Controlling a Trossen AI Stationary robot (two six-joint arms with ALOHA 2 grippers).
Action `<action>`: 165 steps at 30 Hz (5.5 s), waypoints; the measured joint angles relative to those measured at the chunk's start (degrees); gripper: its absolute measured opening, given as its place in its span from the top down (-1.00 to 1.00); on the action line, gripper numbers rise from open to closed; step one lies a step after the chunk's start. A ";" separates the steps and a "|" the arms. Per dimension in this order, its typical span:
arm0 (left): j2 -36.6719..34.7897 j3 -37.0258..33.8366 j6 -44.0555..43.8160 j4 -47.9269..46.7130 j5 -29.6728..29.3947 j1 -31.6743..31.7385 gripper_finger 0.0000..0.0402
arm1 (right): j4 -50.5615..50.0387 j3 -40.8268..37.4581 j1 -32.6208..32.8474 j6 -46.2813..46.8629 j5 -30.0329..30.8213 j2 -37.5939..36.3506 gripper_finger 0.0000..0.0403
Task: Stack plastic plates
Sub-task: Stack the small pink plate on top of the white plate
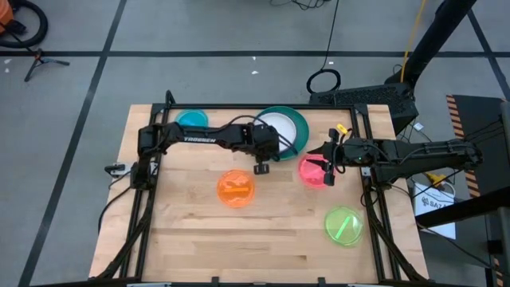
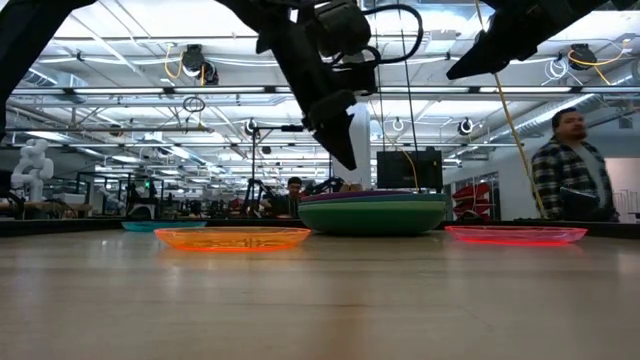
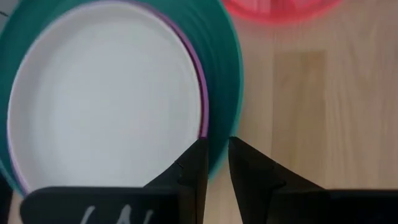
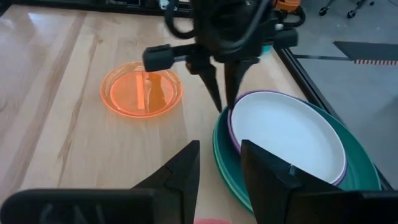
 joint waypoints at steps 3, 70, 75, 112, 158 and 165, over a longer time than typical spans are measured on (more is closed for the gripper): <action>-0.09 -0.02 0.11 -3.62 -0.96 -0.88 0.64 | 0.05 0.00 -0.02 1.85 0.00 0.00 0.46; -63.76 -48.15 -9.53 6.26 -23.06 -16.11 0.64 | -44.36 30.60 6.01 55.37 -12.99 50.47 0.46; -63.76 -48.15 -9.09 6.25 -23.04 -16.11 0.64 | -43.20 30.60 6.04 51.99 -13.44 55.08 0.46; -63.76 -48.15 -10.22 3.15 -23.00 -16.11 0.64 | -41.89 30.60 3.96 44.09 -2.91 65.59 0.98; -63.76 -48.15 -11.23 1.67 -22.95 -16.09 0.64 | -63.92 55.34 6.62 26.29 12.27 63.89 1.00; -63.76 -48.15 -11.23 1.68 -22.95 -16.10 0.64 | -52.41 55.34 2.07 14.48 12.19 63.89 1.00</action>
